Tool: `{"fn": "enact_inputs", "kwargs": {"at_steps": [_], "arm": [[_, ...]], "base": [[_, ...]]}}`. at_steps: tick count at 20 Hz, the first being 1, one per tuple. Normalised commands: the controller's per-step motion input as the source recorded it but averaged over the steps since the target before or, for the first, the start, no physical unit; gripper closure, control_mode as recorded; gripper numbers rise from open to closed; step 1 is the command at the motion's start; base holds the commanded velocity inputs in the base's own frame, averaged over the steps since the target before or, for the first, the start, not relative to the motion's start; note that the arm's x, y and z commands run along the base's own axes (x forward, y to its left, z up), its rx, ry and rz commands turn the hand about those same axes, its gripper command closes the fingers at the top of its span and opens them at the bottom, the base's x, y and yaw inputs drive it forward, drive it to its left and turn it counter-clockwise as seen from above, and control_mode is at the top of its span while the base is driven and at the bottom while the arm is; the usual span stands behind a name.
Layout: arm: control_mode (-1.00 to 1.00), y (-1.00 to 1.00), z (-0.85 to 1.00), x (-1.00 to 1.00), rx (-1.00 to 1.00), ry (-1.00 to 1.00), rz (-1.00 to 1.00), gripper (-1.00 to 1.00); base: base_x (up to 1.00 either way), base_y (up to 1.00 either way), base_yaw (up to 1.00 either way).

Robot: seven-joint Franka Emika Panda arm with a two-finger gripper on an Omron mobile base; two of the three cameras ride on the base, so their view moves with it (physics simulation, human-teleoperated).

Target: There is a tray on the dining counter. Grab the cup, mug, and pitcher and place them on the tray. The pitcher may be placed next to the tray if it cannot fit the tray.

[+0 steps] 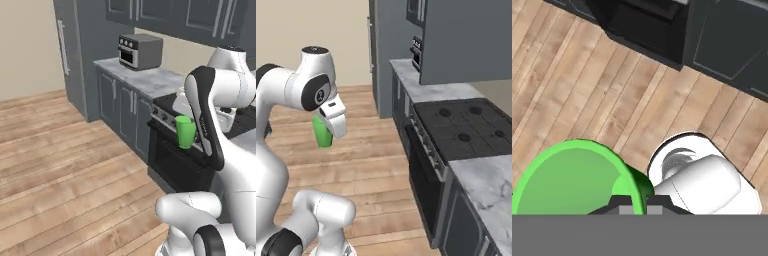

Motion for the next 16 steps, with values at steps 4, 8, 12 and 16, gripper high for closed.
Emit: {"fn": "enact_inputs", "kwargs": {"at_steps": [4,8,12,16], "arm": [[1.00,0.00,0.00,0.00,0.00,0.00,0.00,1.00],[1.00,0.00,0.00,0.00,0.00,0.00,0.00,1.00],[1.00,0.00,0.00,0.00,0.00,0.00,0.00,1.00],[1.00,0.00,0.00,0.00,0.00,0.00,0.00,1.00]], "base": [[0.02,0.01,0.97],[0.12,0.00,0.94],[0.21,0.00,0.89],[0.27,-0.02,0.41]]}}
